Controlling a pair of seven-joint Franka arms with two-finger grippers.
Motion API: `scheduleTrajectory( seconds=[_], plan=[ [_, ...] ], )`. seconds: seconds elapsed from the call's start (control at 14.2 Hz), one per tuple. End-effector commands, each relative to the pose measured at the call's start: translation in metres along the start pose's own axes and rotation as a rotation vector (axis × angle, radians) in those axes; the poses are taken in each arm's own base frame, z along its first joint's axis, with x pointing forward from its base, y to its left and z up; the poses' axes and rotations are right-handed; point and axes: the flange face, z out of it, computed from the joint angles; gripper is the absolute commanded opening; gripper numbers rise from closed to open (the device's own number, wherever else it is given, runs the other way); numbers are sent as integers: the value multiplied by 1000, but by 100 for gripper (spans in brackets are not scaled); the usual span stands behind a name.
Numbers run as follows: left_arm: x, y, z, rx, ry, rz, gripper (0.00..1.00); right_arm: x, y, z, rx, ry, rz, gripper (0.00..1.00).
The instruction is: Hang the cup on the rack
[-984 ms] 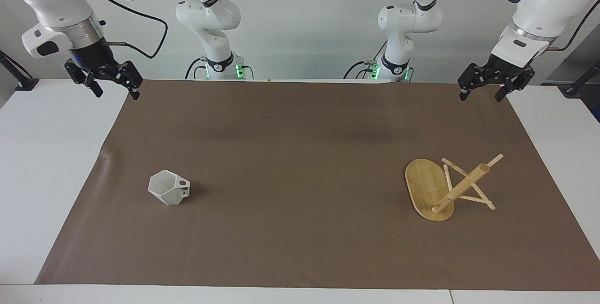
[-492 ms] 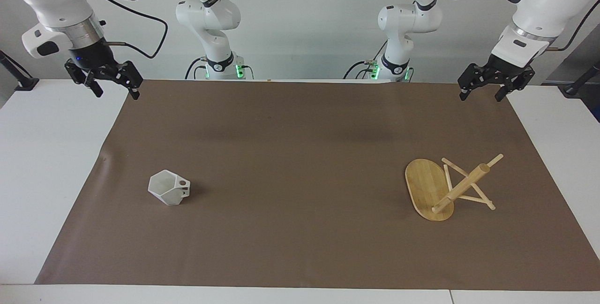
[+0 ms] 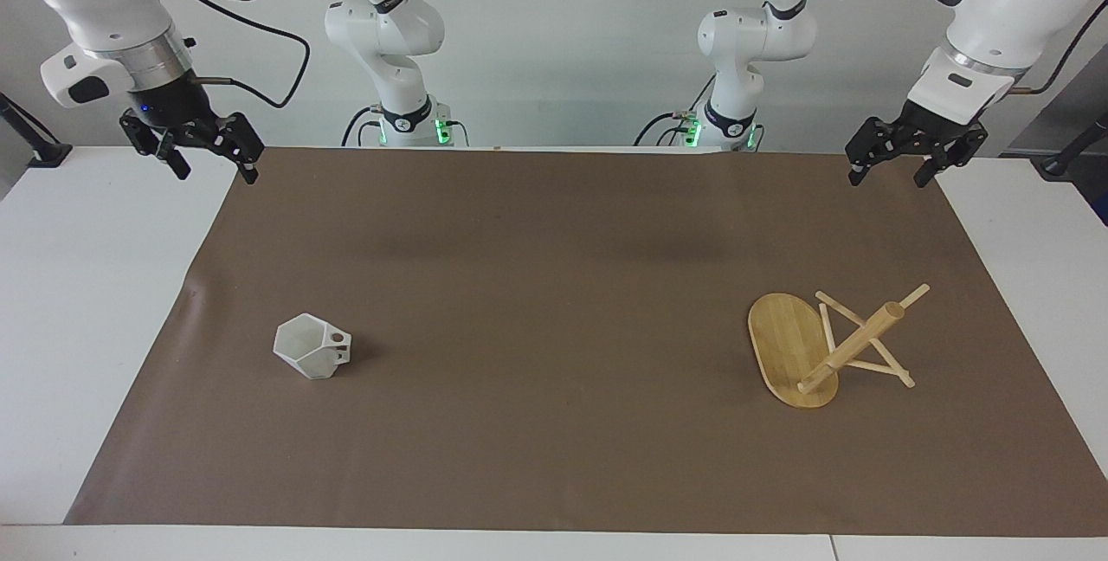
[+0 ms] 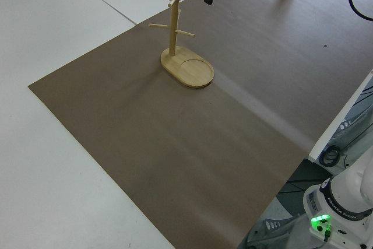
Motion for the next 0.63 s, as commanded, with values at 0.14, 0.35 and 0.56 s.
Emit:
scheduleTrajectory(
  seconds=[0.14, 0.35, 0.56],
  plan=[
    [-9, -2, -1, -13, -2, 5, 100, -5, -1, 1, -7, -4, -23, 100],
    [-9, -2, -1, -13, -2, 5, 100, -6, -1, 1, -6, -10, -23, 100],
    [-9, -2, -1, -13, -2, 5, 100, -6, -1, 1, -4, -10, -23, 100]
  ],
)
